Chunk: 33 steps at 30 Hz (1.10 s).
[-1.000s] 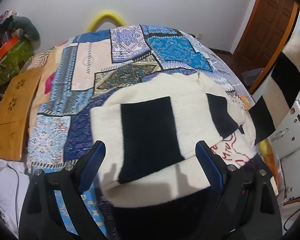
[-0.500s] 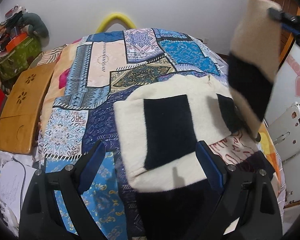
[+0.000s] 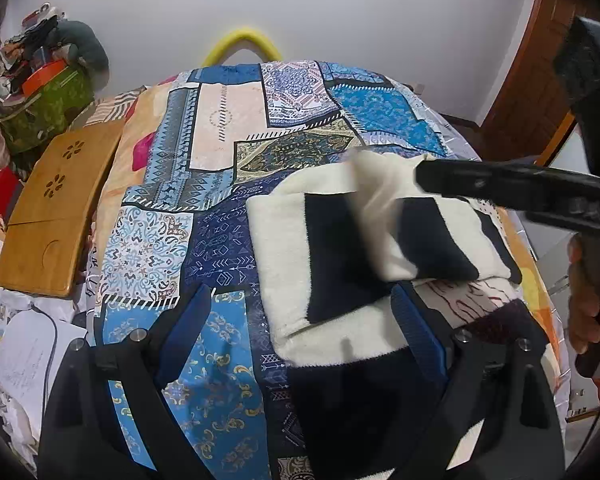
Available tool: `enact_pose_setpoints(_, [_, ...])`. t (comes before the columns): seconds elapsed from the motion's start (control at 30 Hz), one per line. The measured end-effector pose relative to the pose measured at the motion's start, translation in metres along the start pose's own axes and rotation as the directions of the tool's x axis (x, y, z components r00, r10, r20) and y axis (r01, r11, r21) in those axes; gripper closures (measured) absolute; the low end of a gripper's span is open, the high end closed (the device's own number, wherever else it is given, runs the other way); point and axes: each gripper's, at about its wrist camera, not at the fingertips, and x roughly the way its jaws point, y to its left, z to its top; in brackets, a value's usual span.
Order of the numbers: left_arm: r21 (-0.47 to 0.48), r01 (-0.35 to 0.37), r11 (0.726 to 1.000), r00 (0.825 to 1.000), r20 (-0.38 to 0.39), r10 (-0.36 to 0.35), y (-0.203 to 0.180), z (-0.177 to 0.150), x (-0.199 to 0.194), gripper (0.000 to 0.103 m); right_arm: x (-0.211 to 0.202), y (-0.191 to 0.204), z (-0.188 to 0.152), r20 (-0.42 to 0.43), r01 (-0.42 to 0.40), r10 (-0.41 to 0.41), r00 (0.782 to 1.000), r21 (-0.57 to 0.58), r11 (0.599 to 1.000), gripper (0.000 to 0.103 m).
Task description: Fold small clothes
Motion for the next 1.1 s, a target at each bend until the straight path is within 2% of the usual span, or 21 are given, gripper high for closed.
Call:
enact_pose_setpoints(0.07, [-0.006,-0.002,1.000,1.000,-0.007,0.002,0.000,0.000,0.004,0.011,-0.010,-0.005,0.000,0.031,-0.006,0.005,1.000,0.019,1.000,0.061])
enact_pose_setpoints(0.13, [-0.010,-0.003,1.000,1.000,-0.014,0.003,0.000,0.001,0.008,0.011,-0.023,-0.013,0.001,0.057,0.005,-0.007,0.998,0.026,1.000,0.057])
enact_pose_setpoints(0.23, [-0.017,-0.013,1.000,1.000,-0.024,0.012,0.000,0.002,0.016,0.011,-0.040,-0.023,0.001,0.083,0.076,-0.076,0.994,0.005,0.997,0.050])
enact_pose_setpoints(0.37, [-0.038,-0.058,0.998,0.998,-0.028,0.057,0.003,0.007,0.029,0.011,-0.066,-0.051,-0.002,0.103,0.180,-0.179,0.978,-0.004,0.984,0.046])
enact_pose_setpoints(0.53, [-0.081,-0.067,0.994,0.996,-0.059,0.062,0.009,0.014,0.050,0.013,-0.104,-0.106,-0.017,0.119,0.287,-0.295,0.948,0.082,0.954,0.045])
enact_pose_setpoints(0.63, [-0.088,-0.051,0.995,0.994,-0.096,0.043,0.010,0.019,0.065,0.023,-0.121,-0.133,-0.026,0.115,0.325,-0.340,0.933,0.132,0.936,0.045])
enact_pose_setpoints(0.77, [-0.089,-0.051,0.995,0.991,-0.125,0.040,0.007,0.023,0.082,0.025,-0.137,-0.166,-0.044,0.090,0.355,-0.378,0.921,0.202,0.913,0.045])
enact_pose_setpoints(0.87, [-0.097,-0.034,0.995,0.988,-0.151,0.019,0.006,0.027,0.096,0.037,-0.140,-0.184,-0.061,0.056,0.395,-0.416,0.908,0.223,0.891,0.045])
enact_pose_setpoints(0.93, [-0.107,-0.022,0.994,0.986,-0.166,0.004,0.007,0.030,0.107,0.051,-0.136,-0.195,-0.075,0.024,0.411,-0.427,0.904,0.228,0.883,0.045])
enact_pose_setpoints(0.97, [-0.106,-0.024,0.994,0.985,-0.174,0.005,0.007,0.032,0.112,0.053,-0.133,-0.199,-0.082,0.007,0.417,-0.430,0.903,0.231,0.879,0.045])
enact_pose_setpoints(1.1, [-0.119,-0.043,0.992,0.981,-0.191,0.020,0.011,0.036,0.128,0.055,-0.117,-0.216,-0.112,-0.048,0.419,-0.422,0.906,0.258,0.871,0.045])
